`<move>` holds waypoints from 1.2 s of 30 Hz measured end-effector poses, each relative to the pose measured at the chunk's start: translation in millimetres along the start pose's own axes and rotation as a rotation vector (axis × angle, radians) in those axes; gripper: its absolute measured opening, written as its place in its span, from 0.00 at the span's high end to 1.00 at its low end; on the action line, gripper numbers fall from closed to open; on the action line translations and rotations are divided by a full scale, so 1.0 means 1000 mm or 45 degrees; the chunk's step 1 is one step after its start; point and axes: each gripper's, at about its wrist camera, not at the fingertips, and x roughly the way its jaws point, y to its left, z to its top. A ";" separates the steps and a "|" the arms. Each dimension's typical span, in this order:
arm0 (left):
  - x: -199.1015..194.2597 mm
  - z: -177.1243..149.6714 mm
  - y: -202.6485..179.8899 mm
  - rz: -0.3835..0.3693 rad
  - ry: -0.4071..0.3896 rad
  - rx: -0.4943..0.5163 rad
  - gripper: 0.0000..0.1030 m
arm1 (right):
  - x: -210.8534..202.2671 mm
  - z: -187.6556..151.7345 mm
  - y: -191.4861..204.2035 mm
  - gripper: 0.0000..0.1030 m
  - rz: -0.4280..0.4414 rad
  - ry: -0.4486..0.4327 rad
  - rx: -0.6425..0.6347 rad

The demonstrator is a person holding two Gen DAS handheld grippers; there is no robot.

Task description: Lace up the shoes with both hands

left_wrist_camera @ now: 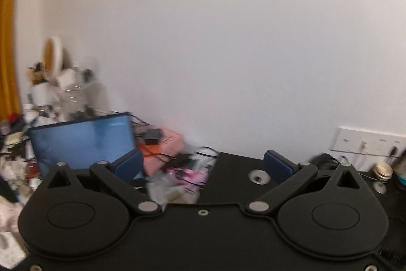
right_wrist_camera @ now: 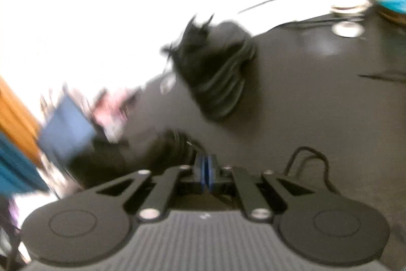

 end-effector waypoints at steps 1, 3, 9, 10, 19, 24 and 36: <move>0.006 -0.004 -0.010 -0.066 0.025 -0.004 0.04 | -0.011 0.000 -0.005 0.97 0.047 -0.036 0.074; 0.019 -0.014 -0.040 -0.237 0.082 0.009 0.07 | -0.027 0.005 -0.012 0.97 0.169 -0.108 0.253; 0.036 -0.060 -0.143 -0.716 0.227 0.136 0.14 | -0.057 0.006 -0.003 0.97 0.378 -0.266 0.440; 0.037 -0.068 -0.161 -0.791 0.250 0.161 0.14 | -0.061 0.008 0.003 0.97 0.386 -0.282 0.426; 0.038 -0.106 -0.218 -0.925 0.247 0.419 0.29 | -0.089 0.007 0.008 0.97 0.502 -0.364 0.519; 0.037 -0.111 -0.224 -0.913 0.213 0.512 0.72 | -0.086 0.003 0.009 0.97 0.491 -0.360 0.528; 0.032 -0.121 -0.222 -0.843 0.065 0.767 0.96 | -0.090 0.024 0.021 0.68 0.307 -0.399 0.281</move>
